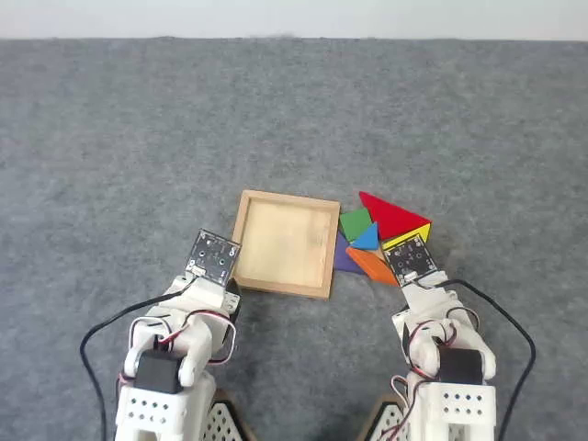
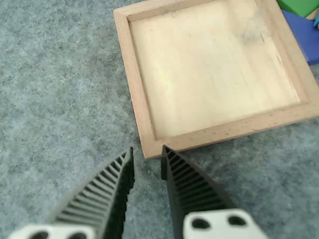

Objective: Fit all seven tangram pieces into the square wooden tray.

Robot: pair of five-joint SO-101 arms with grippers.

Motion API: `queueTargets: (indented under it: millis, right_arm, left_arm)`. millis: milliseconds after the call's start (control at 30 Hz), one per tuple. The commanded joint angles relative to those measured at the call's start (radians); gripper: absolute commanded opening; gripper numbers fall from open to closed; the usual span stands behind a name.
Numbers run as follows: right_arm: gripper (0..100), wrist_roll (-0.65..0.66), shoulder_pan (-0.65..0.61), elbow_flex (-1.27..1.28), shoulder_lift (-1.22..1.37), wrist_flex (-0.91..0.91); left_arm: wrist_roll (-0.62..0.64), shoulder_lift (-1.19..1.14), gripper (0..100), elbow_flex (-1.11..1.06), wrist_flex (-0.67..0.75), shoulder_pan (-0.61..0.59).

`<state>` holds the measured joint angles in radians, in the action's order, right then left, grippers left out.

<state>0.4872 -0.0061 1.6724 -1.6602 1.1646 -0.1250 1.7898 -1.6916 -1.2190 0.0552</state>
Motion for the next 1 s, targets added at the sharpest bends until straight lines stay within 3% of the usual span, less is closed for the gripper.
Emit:
queueTargets:
  millis: [0,367,533,667,800,967]
  right_arm:
    - [2.7,0.009,0.007,0.018,-0.013,-0.019]
    - [3.1,0.011,-0.013,0.015,-0.013,-0.022]
    - [3.1,0.135,-0.018,-0.051,-0.039,-0.142]
    - [3.2,0.061,-0.012,-0.198,-0.016,-0.117]
    - [3.2,0.054,-0.013,-0.347,0.15,-0.101]
    - [4.1,0.052,-0.053,-0.628,0.553,-0.09]
  left_arm:
    - [0.006,-0.002,9,0.007,0.003,0.002]
    - [0.006,-0.002,9,0.007,0.003,0.002]
    - [0.006,-0.002,9,0.007,0.003,0.002]
    - [0.006,-0.002,9,0.007,0.003,0.002]
    - [0.006,-0.002,9,0.007,0.003,0.002]
    - [0.006,-0.002,9,0.007,0.003,0.002]
